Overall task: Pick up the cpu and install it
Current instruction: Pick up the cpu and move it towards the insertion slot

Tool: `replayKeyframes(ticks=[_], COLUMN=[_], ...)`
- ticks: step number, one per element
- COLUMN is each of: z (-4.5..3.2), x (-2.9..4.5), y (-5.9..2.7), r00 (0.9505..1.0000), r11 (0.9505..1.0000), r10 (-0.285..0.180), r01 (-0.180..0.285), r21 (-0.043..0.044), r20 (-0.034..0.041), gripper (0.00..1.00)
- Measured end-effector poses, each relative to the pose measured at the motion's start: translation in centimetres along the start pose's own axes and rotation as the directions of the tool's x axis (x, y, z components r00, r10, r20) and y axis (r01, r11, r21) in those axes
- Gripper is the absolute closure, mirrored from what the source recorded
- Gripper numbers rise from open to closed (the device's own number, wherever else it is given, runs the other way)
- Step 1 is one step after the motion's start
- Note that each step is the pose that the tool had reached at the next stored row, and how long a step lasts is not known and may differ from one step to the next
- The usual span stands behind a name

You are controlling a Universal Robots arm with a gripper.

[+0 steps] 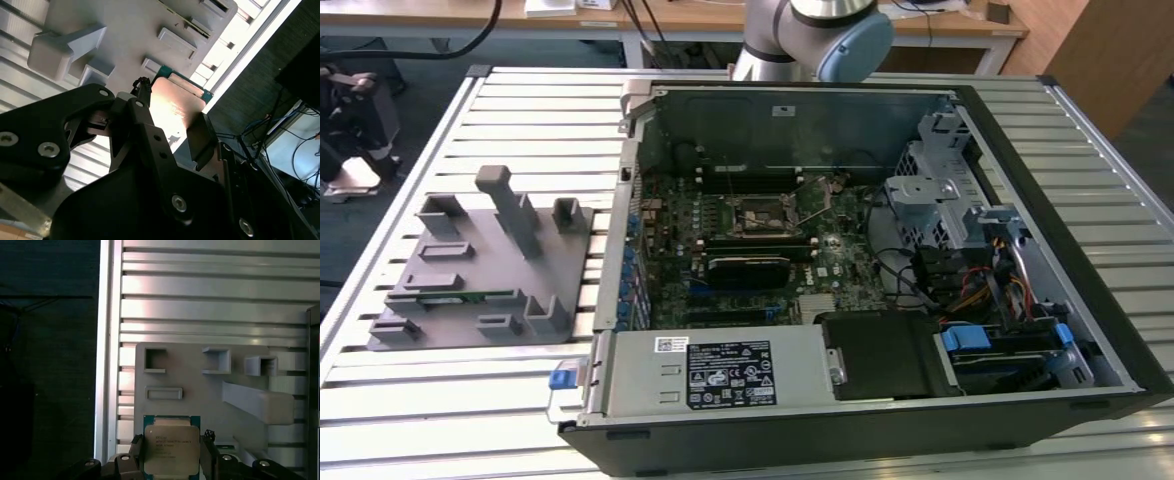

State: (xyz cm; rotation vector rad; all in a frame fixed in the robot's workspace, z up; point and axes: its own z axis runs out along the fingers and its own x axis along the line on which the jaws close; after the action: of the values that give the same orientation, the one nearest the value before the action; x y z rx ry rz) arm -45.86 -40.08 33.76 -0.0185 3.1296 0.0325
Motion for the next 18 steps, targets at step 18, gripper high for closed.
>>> replayKeyframes(ticks=[18], z=[-4.28], x=[-0.05], y=[0.14], r00=[1.0000], r11=[1.0000], r10=[0.000], r01=[0.000], r21=[0.0000], r20=[0.0070], gripper=[0.47])
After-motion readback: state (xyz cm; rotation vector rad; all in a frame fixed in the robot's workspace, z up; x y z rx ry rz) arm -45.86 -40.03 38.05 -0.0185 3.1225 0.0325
